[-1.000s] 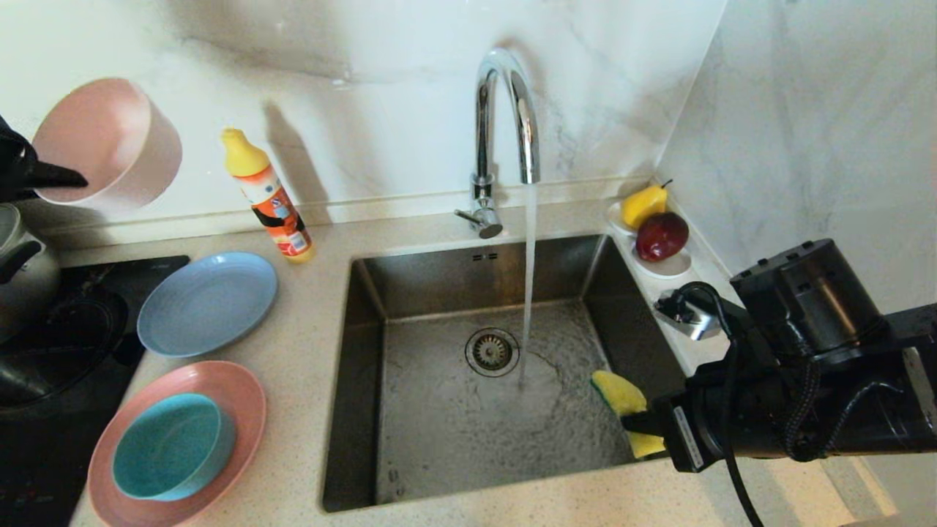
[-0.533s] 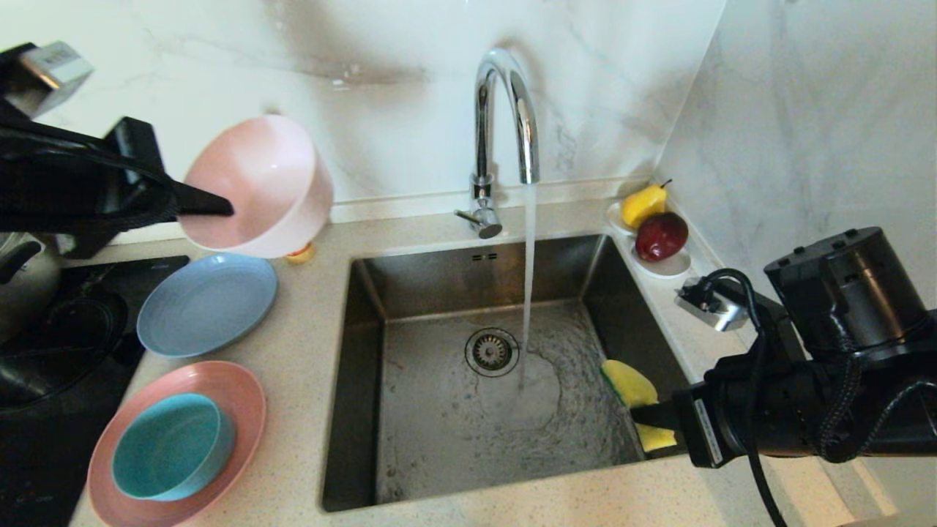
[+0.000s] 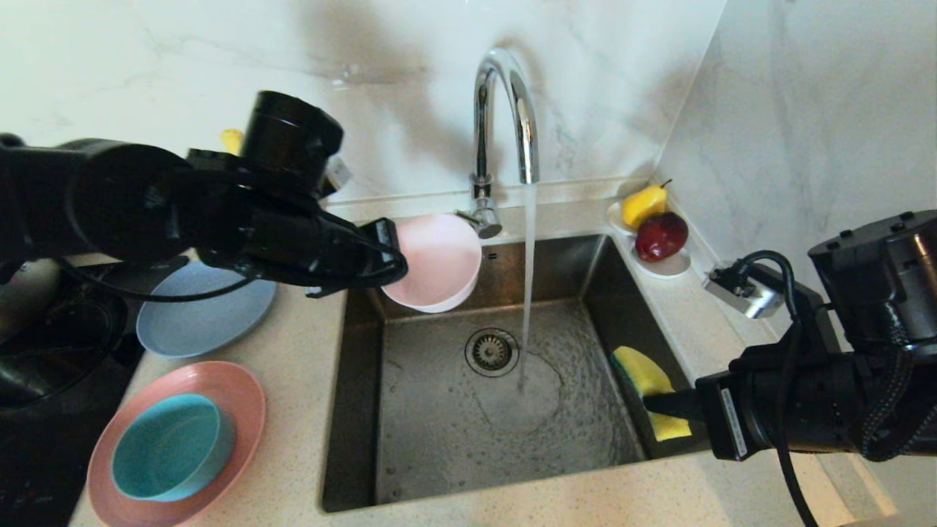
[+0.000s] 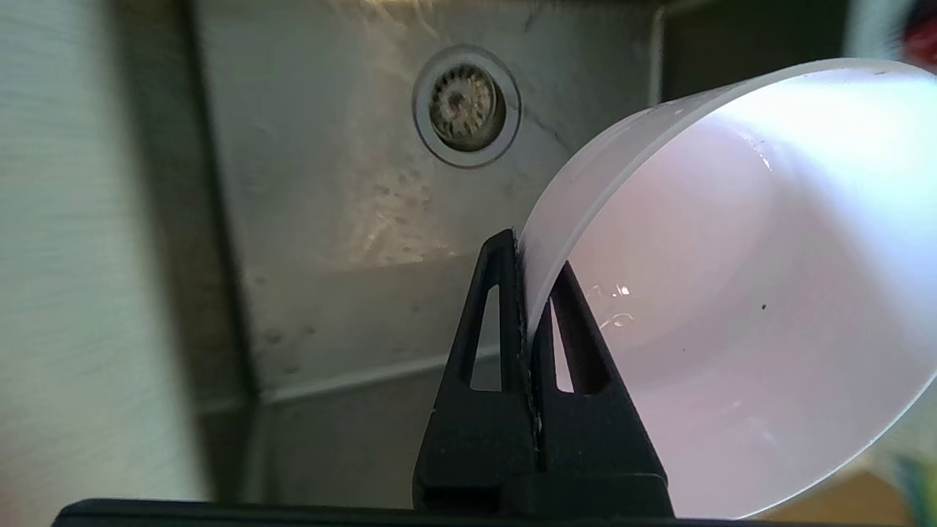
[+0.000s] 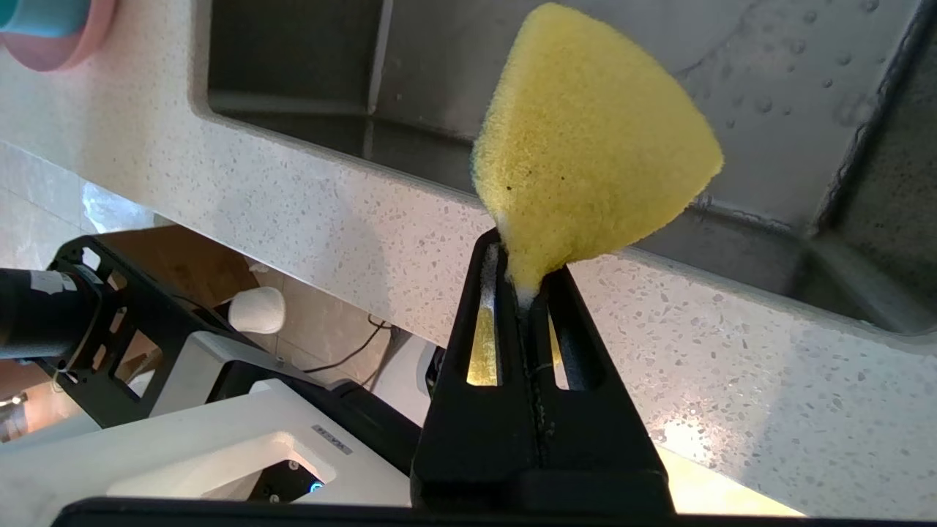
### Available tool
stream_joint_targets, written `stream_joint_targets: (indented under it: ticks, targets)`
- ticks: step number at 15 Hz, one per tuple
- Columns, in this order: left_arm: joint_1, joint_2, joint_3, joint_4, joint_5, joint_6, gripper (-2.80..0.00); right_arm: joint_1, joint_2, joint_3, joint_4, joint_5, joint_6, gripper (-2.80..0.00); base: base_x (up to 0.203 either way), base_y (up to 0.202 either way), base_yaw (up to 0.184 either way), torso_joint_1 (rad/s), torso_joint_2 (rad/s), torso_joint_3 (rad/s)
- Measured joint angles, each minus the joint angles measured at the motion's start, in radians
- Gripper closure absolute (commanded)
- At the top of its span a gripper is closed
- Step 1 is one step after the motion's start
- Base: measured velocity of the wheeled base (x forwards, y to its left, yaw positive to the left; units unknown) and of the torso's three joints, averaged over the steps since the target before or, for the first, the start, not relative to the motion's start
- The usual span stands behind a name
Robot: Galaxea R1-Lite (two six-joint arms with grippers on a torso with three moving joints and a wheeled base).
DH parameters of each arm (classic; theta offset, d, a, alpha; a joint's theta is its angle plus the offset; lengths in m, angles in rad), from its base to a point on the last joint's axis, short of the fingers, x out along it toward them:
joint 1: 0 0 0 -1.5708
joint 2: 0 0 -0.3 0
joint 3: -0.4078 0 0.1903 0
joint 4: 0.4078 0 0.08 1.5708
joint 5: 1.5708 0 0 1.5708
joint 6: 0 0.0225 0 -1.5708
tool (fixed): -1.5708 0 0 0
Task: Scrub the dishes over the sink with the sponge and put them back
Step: Wash the bowl
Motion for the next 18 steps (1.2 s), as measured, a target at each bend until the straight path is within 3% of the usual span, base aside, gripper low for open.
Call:
stream_joint_targets:
  ticks: [3, 10, 18]
  targets:
    - [-0.062, 0.142, -0.073, -0.056, 0.047, -0.036, 0.00, -0.003, -0.014, 0.001, 0.004, 0.000, 0.000, 0.00, 0.000, 0.000, 0.000, 0.000, 0.00, 0.000]
    - [-0.135, 0.406, -0.362, -0.013, 0.099, -0.064, 0.00, -0.007, -0.055, 0.001, 0.007, -0.005, -0.001, 0.00, 0.000, 0.000, 0.000, 0.000, 0.00, 0.000]
    - [-0.139, 0.483, -0.390, -0.064, 0.108, -0.107, 0.00, -0.006, -0.068, 0.013, 0.006, -0.003, -0.002, 0.00, 0.000, 0.000, 0.000, 0.000, 0.00, 0.000]
